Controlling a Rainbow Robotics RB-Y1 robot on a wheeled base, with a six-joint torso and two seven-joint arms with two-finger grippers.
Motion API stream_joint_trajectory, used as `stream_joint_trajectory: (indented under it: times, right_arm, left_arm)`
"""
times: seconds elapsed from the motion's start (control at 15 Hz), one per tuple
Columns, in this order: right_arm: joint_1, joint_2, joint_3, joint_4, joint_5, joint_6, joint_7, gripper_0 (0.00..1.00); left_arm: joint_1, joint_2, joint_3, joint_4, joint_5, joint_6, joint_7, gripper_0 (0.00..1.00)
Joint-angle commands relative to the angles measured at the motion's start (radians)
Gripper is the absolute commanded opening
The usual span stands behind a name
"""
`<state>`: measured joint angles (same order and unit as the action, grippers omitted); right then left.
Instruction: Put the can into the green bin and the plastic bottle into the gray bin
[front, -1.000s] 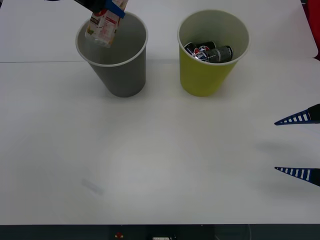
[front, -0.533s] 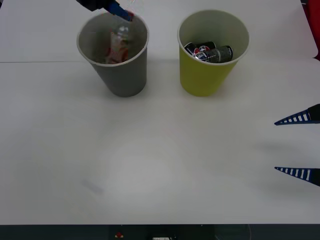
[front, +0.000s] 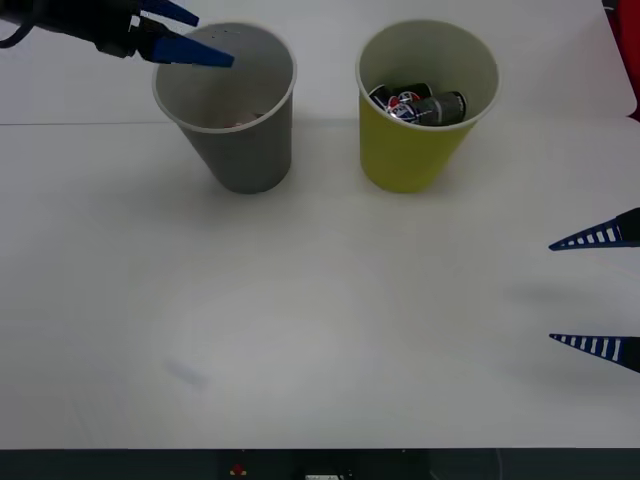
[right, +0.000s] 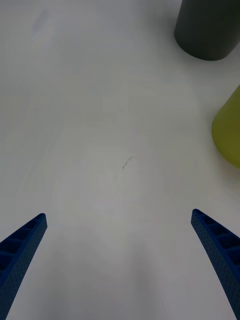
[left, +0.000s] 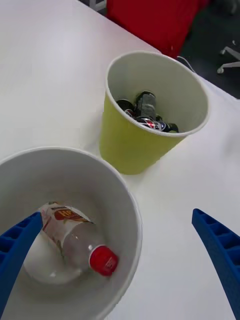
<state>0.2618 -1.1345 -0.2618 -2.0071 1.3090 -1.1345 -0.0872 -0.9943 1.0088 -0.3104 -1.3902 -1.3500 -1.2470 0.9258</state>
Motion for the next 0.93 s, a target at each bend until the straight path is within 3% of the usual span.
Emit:
stream_joint_trajectory:
  times: [0.07, 0.33, 0.6, 0.93]
  right_arm:
    - [0.0, 0.0, 0.0, 0.0, 0.0, 0.0, 0.0, 1.0]
    - [0.0, 0.0, 0.0, 0.0, 0.0, 0.0, 0.0, 1.0]
    - [0.0, 0.0, 0.0, 0.0, 0.0, 0.0, 0.0, 1.0]
    - [0.0, 0.0, 0.0, 0.0, 0.0, 0.0, 0.0, 1.0]
  left_arm:
    - [0.135, 0.077, 0.053, -0.058, 0.129, 0.0, -0.171, 1.0]
    - [0.368, 0.126, 0.18, -0.147, 0.219, 0.0, -0.407, 1.0]
    - [0.56, 0.186, 0.248, -0.205, 0.313, -0.02, -0.556, 1.0]
    - [0.746, 0.228, 0.338, -0.207, 0.341, -0.106, -0.746, 1.0]
